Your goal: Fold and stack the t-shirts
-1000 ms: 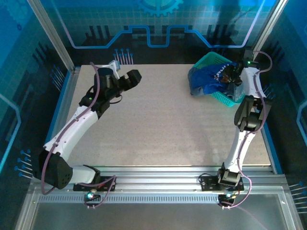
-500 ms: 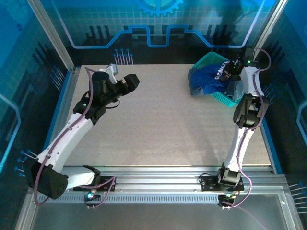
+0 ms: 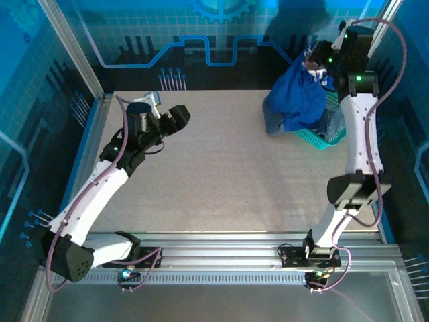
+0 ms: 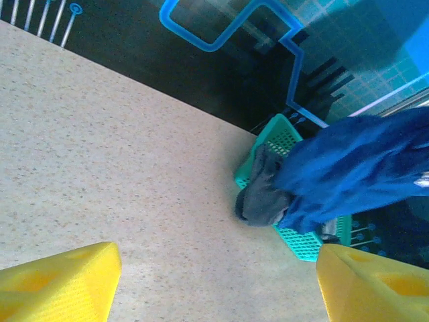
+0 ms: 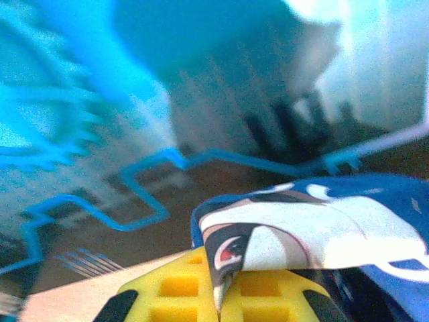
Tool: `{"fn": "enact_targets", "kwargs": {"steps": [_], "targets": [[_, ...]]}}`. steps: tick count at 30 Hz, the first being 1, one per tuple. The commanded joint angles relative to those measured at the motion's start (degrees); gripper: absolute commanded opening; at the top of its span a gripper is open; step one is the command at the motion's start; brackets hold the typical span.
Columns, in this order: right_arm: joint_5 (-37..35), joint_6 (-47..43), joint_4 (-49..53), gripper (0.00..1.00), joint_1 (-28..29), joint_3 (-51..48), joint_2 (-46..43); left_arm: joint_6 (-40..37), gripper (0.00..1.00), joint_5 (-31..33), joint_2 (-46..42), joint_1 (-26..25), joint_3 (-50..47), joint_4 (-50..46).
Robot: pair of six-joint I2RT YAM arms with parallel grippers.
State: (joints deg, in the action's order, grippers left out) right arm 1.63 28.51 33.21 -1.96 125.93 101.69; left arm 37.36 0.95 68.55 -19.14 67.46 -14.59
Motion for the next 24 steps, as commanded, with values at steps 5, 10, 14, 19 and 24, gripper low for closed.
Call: {"fn": "enact_targets", "kwargs": {"steps": [5,10,14,19,24], "targets": [[1.79,-1.76,-1.04,0.0,18.41,0.81,-4.83,-3.79,0.78,8.31,-0.15,-0.11,4.31,-5.21],[2.68,-2.06,-2.4,0.0,34.43,-9.16,-2.67,-4.49,0.79,12.8,-1.26,0.06,5.29,-8.66],[9.22,-3.43,-0.81,0.42,43.6,-12.95,4.62,-4.1,0.8,15.3,-2.79,0.15,4.68,-11.66],[7.89,-1.94,-1.76,0.67,44.72,-18.78,3.42,-4.13,0.81,12.4,-2.99,0.42,4.06,-16.36],[4.72,3.96,-0.46,0.62,37.84,-28.37,-0.86,-3.01,0.78,7.58,1.37,0.28,3.67,-22.12]]}}
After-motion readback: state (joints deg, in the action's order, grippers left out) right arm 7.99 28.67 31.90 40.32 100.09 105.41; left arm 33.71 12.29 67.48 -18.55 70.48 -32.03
